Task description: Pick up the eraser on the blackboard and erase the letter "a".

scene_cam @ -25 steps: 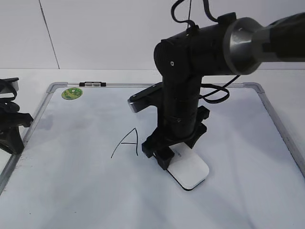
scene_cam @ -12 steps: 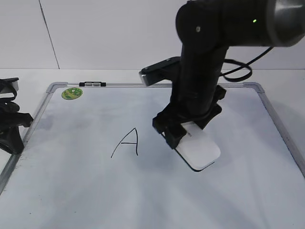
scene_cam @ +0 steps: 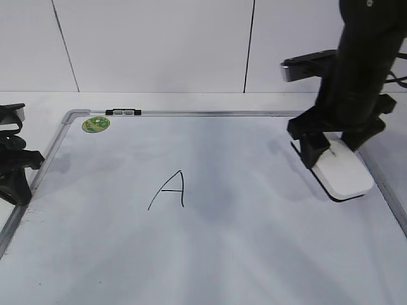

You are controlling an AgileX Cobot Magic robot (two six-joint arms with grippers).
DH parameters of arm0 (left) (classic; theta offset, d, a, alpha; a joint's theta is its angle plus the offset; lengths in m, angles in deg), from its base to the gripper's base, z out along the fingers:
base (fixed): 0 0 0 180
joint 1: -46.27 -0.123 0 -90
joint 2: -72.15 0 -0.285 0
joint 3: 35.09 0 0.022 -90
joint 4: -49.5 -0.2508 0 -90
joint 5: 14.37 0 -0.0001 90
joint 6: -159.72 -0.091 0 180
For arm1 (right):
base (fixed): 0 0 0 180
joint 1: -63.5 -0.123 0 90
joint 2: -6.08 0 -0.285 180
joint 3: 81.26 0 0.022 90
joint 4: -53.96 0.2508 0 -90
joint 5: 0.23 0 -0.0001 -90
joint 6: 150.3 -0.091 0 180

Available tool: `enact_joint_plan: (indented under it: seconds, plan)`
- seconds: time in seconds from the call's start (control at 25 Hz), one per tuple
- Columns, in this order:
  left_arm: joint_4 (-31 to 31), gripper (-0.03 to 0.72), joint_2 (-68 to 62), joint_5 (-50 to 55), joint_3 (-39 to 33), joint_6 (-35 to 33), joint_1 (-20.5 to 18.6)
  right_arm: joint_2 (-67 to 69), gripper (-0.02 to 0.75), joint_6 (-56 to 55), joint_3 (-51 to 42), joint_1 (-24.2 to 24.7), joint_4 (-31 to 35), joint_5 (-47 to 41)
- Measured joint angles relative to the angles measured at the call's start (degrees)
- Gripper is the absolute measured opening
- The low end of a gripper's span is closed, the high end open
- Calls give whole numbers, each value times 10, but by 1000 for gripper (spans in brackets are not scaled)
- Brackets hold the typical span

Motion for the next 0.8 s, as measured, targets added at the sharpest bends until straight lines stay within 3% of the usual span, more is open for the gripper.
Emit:
enact_joint_plan:
  seconds: [0.4, 0.8]
  plan:
    - [-1, 64, 0, 0, 0, 0, 0, -33, 580, -31, -114, 135, -9, 50]
    - [-1, 64, 0, 0, 0, 0, 0, -33, 580, -52, -138, 145, 1, 115]
